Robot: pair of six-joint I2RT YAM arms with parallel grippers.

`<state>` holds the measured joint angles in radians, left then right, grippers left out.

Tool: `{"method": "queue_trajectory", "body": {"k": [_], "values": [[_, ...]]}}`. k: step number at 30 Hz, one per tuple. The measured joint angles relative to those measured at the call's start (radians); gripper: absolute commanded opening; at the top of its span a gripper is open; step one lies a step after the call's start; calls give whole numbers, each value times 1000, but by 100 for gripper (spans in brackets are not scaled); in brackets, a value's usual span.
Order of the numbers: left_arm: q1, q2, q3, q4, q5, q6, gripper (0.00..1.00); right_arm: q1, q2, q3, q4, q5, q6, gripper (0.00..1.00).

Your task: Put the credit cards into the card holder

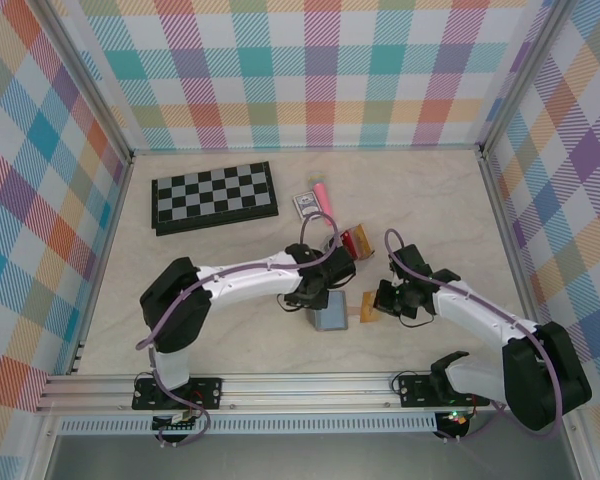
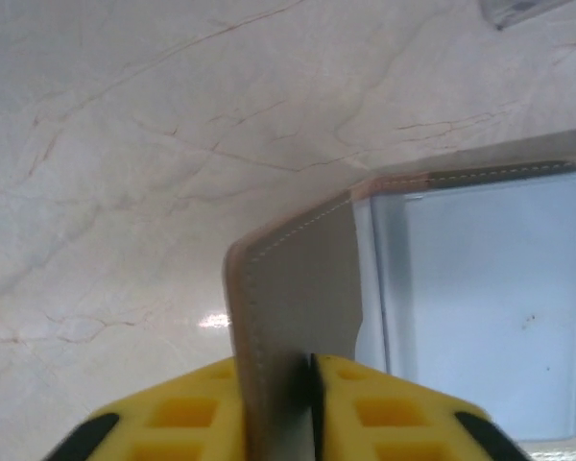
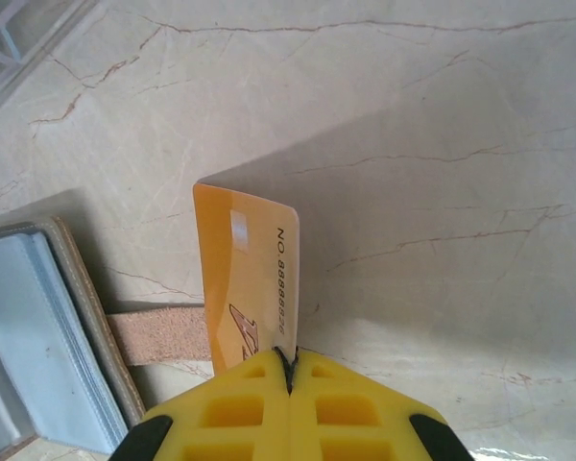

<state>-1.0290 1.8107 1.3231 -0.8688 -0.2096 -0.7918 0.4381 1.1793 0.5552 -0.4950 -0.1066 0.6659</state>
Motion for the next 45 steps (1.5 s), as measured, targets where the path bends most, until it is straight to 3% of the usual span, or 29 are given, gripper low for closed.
{"method": "queue_trajectory", "body": {"k": [2,9,16,27,45], "values": [[10,-33,-46,47,22,0,0,0,0,6,0,-11,0,0],[70,-137,-234,266,112,-5,0,0,-58,37,0,-46,-3,2],[86,-141,-261,376,145,-16,0,3,-105,85,30,-89,-27,2],[89,-144,-261,409,165,-31,0,29,-158,87,54,-101,-66,2],[89,-144,-261,409,182,-31,0,55,-15,43,173,-104,-152,1]]}}
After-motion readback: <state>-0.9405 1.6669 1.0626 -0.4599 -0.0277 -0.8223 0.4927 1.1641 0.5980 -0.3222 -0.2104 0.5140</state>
